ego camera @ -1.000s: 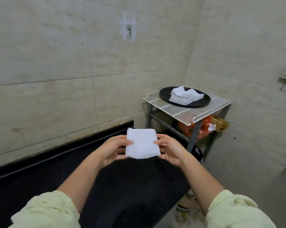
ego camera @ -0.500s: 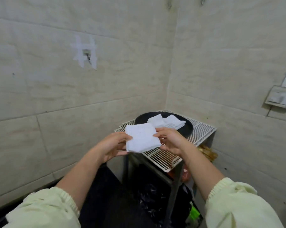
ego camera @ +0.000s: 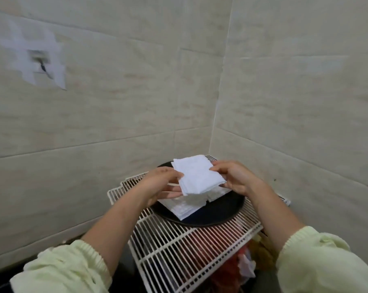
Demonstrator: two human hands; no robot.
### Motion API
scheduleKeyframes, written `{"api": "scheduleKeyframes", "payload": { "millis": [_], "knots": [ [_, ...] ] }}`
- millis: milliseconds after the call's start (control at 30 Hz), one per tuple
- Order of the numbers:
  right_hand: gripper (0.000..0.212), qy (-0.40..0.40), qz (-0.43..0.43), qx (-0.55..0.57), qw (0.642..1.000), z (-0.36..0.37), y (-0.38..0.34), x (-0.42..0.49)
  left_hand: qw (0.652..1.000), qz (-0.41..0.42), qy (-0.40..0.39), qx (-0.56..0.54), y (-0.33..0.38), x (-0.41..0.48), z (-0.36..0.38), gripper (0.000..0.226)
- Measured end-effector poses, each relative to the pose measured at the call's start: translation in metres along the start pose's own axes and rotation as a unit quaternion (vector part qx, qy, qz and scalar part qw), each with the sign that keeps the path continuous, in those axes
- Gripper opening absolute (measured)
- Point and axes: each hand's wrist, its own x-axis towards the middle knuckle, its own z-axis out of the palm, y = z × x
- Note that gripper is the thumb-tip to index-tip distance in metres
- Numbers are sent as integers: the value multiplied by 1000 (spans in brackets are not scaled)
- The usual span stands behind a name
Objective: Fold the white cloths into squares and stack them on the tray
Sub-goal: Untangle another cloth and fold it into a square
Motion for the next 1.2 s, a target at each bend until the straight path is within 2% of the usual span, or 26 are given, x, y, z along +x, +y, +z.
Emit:
{"api": "scheduleKeyframes", "payload": {
  "millis": [200, 333, 567, 767, 967, 1100, 1200],
  "knots": [
    [35, 26, -2, -6, 1000, -62, -12, 70, 998, -11, 51, 40, 13, 72, 58, 2],
    [26, 26, -6, -20, 999, -86, -8, 100, 994, -23, 86, 71, 13, 106, 80, 4],
    [12, 20, 20, -140, 990, -102, 17, 129, 974, -72, 146, 155, -9, 146, 100, 7],
    [23, -11, -5, -237, 971, -102, 29, 138, 961, -87, 173, 197, -17, 154, 100, 14],
    [12, -17, -23, -288, 957, -104, 30, 139, 947, -81, 192, 244, -21, 158, 99, 15],
    [16, -21, -51, -347, 936, -104, 35, 134, 902, -54, 210, 373, -25, 159, 101, 3],
    [18, -11, -80, -410, 909, -103, 34, 130, 866, -17, 231, 444, -29, 158, 104, 24]
  ]
}}
